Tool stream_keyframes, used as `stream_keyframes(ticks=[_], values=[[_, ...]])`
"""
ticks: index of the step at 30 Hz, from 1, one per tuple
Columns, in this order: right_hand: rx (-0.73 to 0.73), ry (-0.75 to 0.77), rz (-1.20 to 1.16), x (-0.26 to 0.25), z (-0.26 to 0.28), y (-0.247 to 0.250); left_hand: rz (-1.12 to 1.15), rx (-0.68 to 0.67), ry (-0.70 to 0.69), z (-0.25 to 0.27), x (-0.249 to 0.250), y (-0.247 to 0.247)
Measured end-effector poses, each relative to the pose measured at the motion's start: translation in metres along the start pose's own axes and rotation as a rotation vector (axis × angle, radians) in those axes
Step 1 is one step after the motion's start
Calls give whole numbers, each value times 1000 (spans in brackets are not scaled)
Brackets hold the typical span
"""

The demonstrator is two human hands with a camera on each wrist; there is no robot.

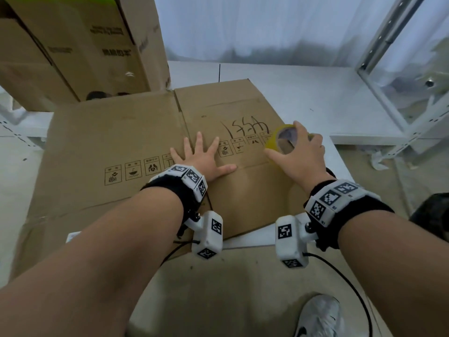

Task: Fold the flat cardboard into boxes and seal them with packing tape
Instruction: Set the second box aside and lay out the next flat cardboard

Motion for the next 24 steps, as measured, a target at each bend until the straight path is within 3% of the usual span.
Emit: stream_keyframes(ticks=[3, 7, 11, 18, 24], values=[[100, -5, -74, 9, 5, 16, -10, -1, -4, 5, 0, -1], [169, -128, -14, 30, 11, 34, -13, 18, -3, 12, 2, -3], [153, -187, 80, 51, 8, 40, -6, 82, -59, 19, 11, -7], [67, -187, 125, 63, -13, 41, -101, 251, -317, 29, 48, -1], [140, -174, 55, 61, -24, 46, -145, 195, -302, 22, 61, 5]])
Point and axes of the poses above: each hand's wrist, its own z-axis away from the middle knuckle, its own y-axis out of the back of the hand, x = y × z, the point moved 6 cm from there along -z, towards the middle knuckle, and after that the axes turned 14 degrees about -x, right-handed, at the moved point
